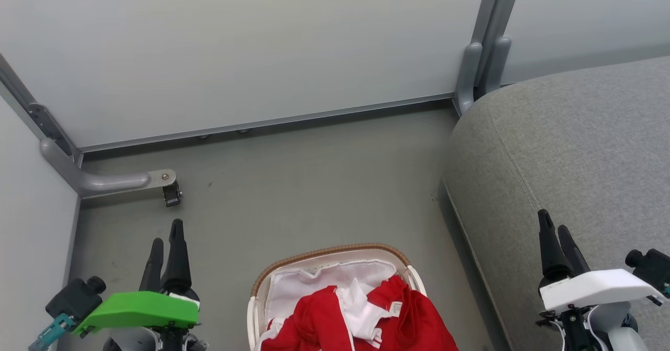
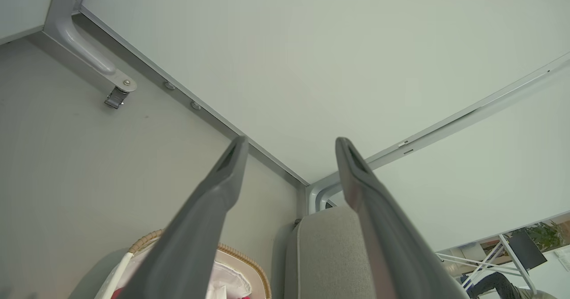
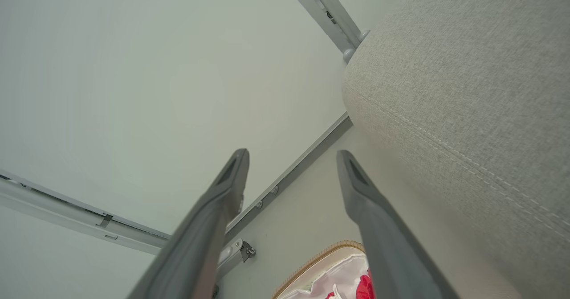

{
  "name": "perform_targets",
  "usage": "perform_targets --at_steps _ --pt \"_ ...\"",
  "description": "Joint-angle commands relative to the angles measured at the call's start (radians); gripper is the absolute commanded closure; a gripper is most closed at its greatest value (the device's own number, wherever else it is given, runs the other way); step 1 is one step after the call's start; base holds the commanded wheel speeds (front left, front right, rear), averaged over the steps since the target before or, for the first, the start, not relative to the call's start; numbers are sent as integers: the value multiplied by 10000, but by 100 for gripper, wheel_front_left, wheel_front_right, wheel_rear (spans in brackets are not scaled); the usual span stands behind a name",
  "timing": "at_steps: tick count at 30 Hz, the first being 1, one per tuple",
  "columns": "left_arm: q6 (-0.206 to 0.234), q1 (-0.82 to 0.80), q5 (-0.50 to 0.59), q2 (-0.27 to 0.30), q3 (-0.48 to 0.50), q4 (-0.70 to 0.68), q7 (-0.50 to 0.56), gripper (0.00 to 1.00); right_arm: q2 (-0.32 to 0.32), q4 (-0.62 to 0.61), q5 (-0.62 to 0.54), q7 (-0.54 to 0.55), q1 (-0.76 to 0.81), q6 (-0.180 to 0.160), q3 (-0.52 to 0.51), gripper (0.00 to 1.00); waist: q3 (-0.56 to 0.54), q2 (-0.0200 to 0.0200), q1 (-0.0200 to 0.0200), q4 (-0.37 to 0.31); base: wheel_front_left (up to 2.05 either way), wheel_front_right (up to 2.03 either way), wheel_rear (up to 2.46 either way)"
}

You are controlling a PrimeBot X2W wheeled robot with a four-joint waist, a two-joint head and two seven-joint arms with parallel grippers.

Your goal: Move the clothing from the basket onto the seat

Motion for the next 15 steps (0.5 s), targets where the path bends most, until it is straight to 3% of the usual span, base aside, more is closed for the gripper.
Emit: perform_targets --at_steps 1,15 --pt "52 38 567 66 -92 -105 -102 0 -69 -177 -540 -120 -4 2 87 0 2 0 0 3 0 0 0" --pt "194 139 2963 80 -454 120 -515 0 -91 -27 -2519 -531 141 2 245 0 20 0 0 42 0 0 0"
